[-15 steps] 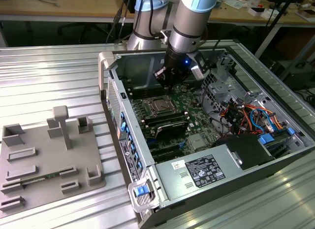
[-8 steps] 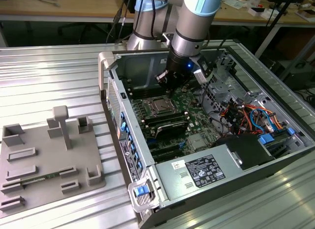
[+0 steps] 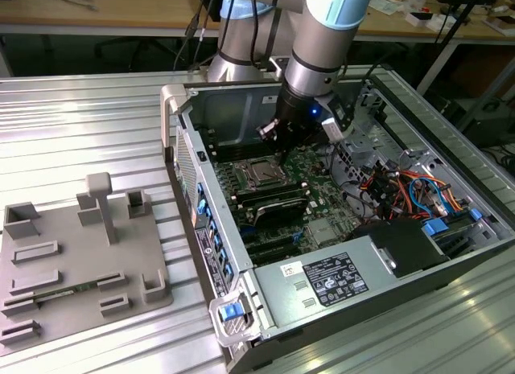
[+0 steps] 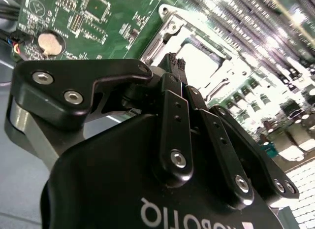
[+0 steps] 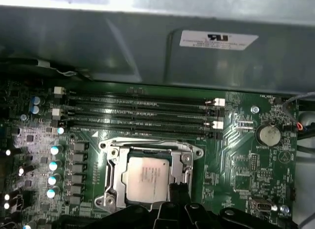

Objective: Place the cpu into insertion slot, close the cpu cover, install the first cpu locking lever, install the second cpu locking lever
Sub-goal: 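Install the second cpu locking lever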

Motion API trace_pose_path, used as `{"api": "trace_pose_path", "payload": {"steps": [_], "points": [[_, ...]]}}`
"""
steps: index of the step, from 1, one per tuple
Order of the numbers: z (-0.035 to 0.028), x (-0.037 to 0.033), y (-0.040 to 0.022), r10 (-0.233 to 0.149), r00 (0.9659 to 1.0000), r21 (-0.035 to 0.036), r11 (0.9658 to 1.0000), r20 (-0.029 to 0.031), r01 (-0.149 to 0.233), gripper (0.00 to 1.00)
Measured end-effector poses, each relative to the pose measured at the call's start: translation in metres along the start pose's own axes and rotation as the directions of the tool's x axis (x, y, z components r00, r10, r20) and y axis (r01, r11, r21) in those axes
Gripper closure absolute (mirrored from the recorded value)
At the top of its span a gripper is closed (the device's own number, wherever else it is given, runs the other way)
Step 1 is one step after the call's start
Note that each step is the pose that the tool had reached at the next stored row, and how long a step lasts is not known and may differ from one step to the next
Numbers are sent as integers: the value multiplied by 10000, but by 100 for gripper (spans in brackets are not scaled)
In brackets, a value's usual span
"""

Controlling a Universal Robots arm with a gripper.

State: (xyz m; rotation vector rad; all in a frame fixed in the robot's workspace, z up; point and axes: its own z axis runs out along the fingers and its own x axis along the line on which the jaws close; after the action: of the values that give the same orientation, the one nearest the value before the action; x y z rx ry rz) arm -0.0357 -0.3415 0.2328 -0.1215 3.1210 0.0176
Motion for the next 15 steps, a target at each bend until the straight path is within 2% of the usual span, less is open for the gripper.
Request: {"api": "trace_pose_path", "payload": {"steps": [7, 15], "points": [[-105, 4, -73, 5, 10000, 105, 9999, -8, -5, 89], [-131, 13, -194, 23, 10000, 140, 9999, -11, -23, 89]]}}
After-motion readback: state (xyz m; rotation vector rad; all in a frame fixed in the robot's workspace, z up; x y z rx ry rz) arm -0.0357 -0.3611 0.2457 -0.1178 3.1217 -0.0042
